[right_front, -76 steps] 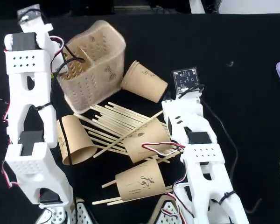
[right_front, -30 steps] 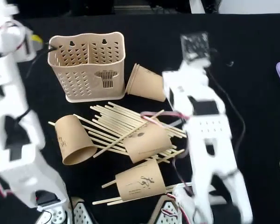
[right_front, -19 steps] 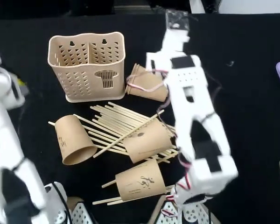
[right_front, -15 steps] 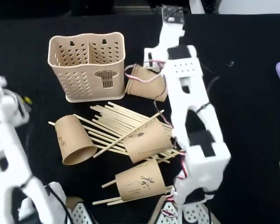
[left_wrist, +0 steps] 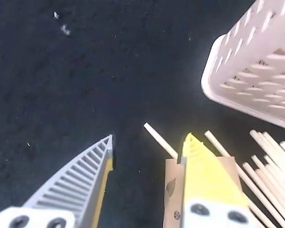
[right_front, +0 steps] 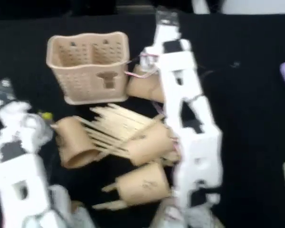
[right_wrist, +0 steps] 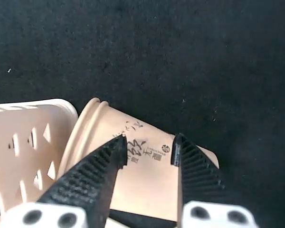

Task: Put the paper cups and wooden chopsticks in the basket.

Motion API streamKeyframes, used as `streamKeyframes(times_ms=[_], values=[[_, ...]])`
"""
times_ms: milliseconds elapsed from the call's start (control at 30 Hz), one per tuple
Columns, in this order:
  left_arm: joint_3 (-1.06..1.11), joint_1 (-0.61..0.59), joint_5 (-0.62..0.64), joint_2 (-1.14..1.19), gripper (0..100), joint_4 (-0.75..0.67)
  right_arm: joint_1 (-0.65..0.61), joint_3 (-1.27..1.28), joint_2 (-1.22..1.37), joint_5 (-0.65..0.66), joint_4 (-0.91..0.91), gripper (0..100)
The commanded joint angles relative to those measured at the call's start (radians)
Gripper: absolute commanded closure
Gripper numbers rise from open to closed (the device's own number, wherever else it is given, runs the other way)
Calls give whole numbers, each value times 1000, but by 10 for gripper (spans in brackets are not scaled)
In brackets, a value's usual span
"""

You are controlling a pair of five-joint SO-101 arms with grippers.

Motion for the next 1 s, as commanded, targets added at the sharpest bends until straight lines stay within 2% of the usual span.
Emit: streamKeyframes(times_ms=[0,133,367,533,767,967], values=[[-10,10,8,-25,762,-14,-6,-13,-8,54,28,831],[-10,12,8,-25,762,-14,29,50,-16,74,77,832],[-12,10,8,-25,762,-14,230,97,-18,74,104,832],[-15,8,8,-25,762,-15,305,79,-27,74,178,832],[-13,8,8,-25,762,-15,198,104,-194,74,241,832],[-13,8,8,-25,762,-15,75,381,-387,117,66,832]])
